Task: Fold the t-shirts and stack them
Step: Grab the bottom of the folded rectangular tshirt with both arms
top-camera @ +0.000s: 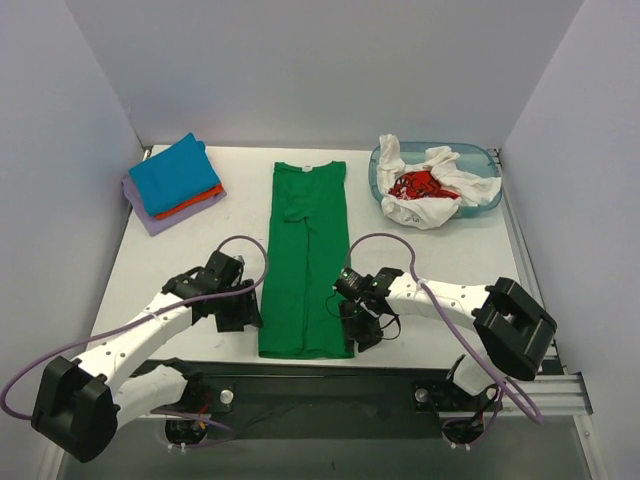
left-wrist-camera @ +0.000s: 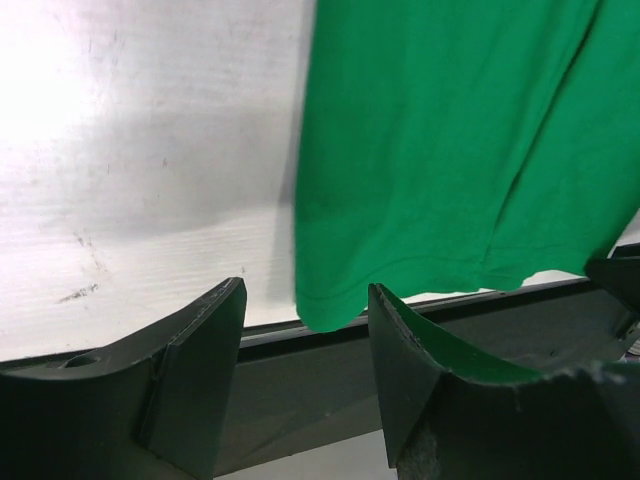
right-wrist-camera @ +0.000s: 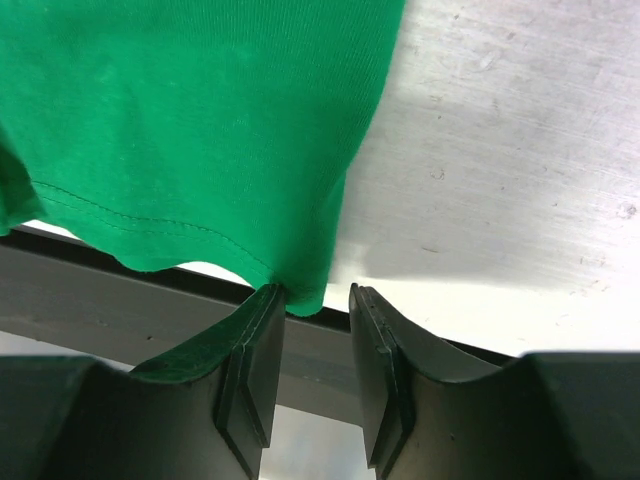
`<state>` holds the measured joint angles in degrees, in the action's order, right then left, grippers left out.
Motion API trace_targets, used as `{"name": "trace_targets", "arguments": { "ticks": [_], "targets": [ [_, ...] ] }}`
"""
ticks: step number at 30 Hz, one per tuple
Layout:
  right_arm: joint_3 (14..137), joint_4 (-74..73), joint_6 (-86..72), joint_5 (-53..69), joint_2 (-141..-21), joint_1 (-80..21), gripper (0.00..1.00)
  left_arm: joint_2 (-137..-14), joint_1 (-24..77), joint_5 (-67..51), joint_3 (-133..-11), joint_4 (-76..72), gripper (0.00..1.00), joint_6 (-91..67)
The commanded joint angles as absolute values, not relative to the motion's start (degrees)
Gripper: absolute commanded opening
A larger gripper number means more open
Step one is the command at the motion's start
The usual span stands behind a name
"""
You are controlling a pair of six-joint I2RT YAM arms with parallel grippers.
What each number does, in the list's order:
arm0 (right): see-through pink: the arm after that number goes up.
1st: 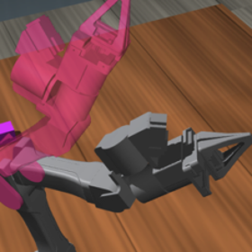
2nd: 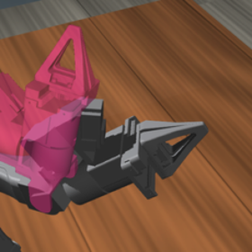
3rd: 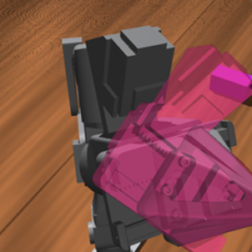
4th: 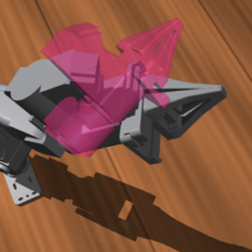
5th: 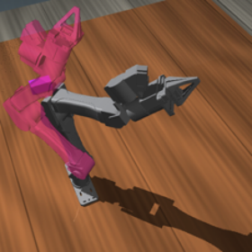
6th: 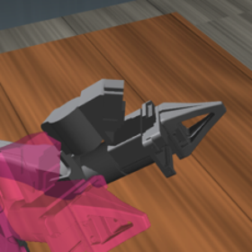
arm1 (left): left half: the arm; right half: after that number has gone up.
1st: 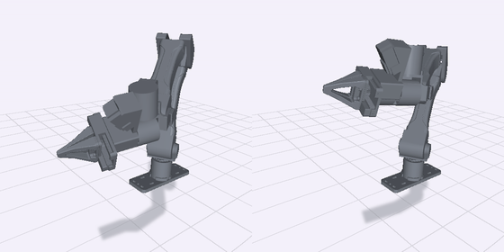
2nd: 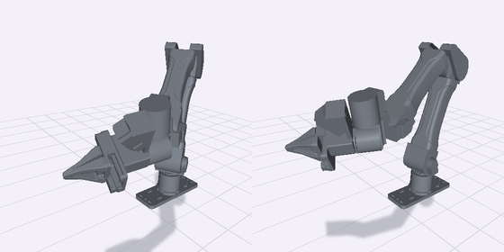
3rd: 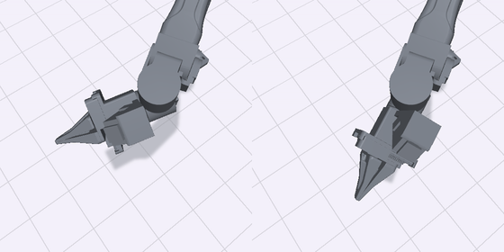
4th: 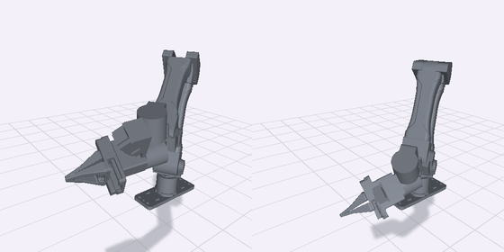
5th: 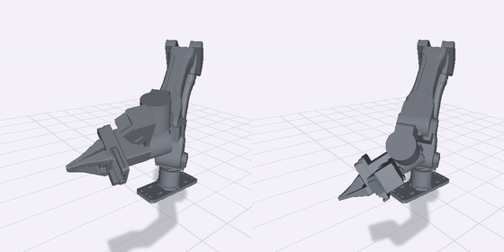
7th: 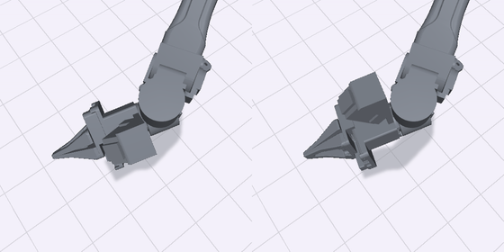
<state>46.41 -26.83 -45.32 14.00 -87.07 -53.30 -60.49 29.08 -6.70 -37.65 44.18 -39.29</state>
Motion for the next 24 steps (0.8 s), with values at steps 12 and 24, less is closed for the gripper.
{"name": "trace_targets", "arguments": {
  "ticks": [12,24],
  "targets": [
    [44.7,-26.2,-41.8,18.3,-88.6,-53.5,0.26,-57.4,32.1,-7.0,-31.6,39.8,0.61,-48.9],
    [44.3,-25.5,-41.0,19.8,-90.2,-53.4,0.14,-57.4,33.0,-6.8,-27.2,36.4,0.58,-52.2]
  ]
}}
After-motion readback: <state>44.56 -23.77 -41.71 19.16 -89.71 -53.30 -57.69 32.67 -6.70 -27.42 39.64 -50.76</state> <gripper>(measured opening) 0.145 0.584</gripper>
